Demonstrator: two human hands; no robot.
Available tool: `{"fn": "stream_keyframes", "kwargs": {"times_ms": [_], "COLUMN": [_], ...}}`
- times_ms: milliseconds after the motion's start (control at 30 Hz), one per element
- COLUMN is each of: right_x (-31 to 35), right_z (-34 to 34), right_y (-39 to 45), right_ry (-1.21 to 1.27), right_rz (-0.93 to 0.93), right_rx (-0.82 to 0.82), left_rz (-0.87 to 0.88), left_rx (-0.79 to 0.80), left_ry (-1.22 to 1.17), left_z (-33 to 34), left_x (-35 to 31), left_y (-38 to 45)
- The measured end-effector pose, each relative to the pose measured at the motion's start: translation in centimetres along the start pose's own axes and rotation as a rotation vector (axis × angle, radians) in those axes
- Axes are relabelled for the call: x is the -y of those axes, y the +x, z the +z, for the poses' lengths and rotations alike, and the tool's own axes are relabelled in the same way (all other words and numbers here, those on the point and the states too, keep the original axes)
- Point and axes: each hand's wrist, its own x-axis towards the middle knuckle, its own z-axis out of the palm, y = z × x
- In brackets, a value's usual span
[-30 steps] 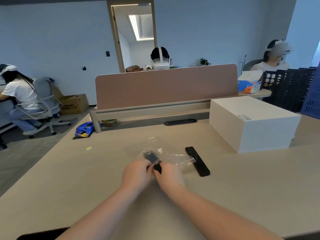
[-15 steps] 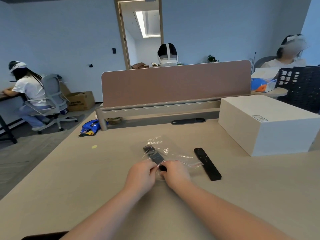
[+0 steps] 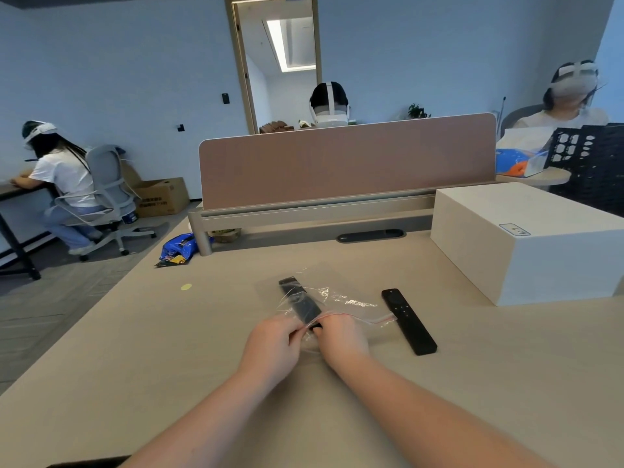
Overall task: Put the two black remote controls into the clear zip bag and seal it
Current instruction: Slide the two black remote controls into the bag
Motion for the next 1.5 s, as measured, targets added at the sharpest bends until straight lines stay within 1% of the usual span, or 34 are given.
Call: {"fn": "stream_keyframes", "kwargs": {"times_ms": [233,300,400,500,567,633,700,733,800,867,900,1000,1067,1167,1233,1333,1433,1500], "right_x": [-1.8,-3.0,-5.2,-7.2,-8.1,-8.7,-9.2,-9.3,-9.6,-9.5,-9.4,-8.9,-8.2,-6.5,-5.3,-3.8,-3.4,-3.7], "right_z": [-2.2,-3.5,-5.4,-6.9,-7.6,-7.9,-8.1,-8.1,-8.2,-8.6,-8.8,-9.6,-10.2,-11.3,-11.5,-11.6,-11.2,-11.0], "right_y": [-2.7,-3.9,-5.2,-5.9,-6.2,-6.5,-6.6,-6.7,-6.4,-6.3,-6.3,-6.7,-7.4,-8.9,-10.2,-12.2,-13.5,-14.0], "right_ry": [0.008,0.013,0.008,-0.023,-0.096,-0.210,-0.256,-0.252,-0.252,-0.225,-0.180,0.046,0.155,0.238,0.285,0.318,0.265,0.200], "right_rz": [-0.124,-0.123,-0.091,0.006,0.101,0.237,0.348,0.371,0.360,0.342,0.362,0.456,0.437,0.309,0.231,0.149,0.098,0.103], "right_rx": [-0.010,-0.050,-0.155,-0.213,-0.219,-0.126,-0.018,0.000,-0.015,-0.024,-0.022,-0.047,-0.112,-0.196,-0.212,-0.183,-0.105,-0.039], "left_rz": [-0.033,-0.038,-0.057,-0.067,-0.066,-0.070,-0.071,-0.073,-0.074,-0.074,-0.077,-0.087,-0.089,-0.098,-0.126,-0.159,-0.203,-0.236], "left_rx": [0.013,0.016,0.017,0.026,0.032,0.036,0.041,0.042,0.052,0.061,0.066,0.082,0.096,0.097,0.085,0.063,0.042,0.023], "left_ry": [0.037,0.044,0.053,0.066,0.074,0.086,0.099,0.100,0.102,0.118,0.126,0.131,0.129,0.143,0.139,0.131,0.101,0.069], "left_z": [-0.2,-0.4,-0.5,-0.6,-0.6,-0.7,-0.8,-0.8,-0.9,-1.0,-1.1,-1.1,-1.4,-1.7,-1.6,-1.2,-0.8,-0.8], "left_x": [-0.7,-1.0,-1.3,-1.7,-2.0,-2.3,-2.5,-2.6,-2.7,-2.8,-2.8,-2.8,-3.1,-3.5,-3.8,-3.8,-3.5,-3.4], "left_y": [0.0,0.0,-0.1,0.0,0.0,0.0,0.0,0.0,-0.1,-0.1,-0.1,-0.1,-0.2,-0.2,-0.3,-0.3,-0.1,0.1]}}
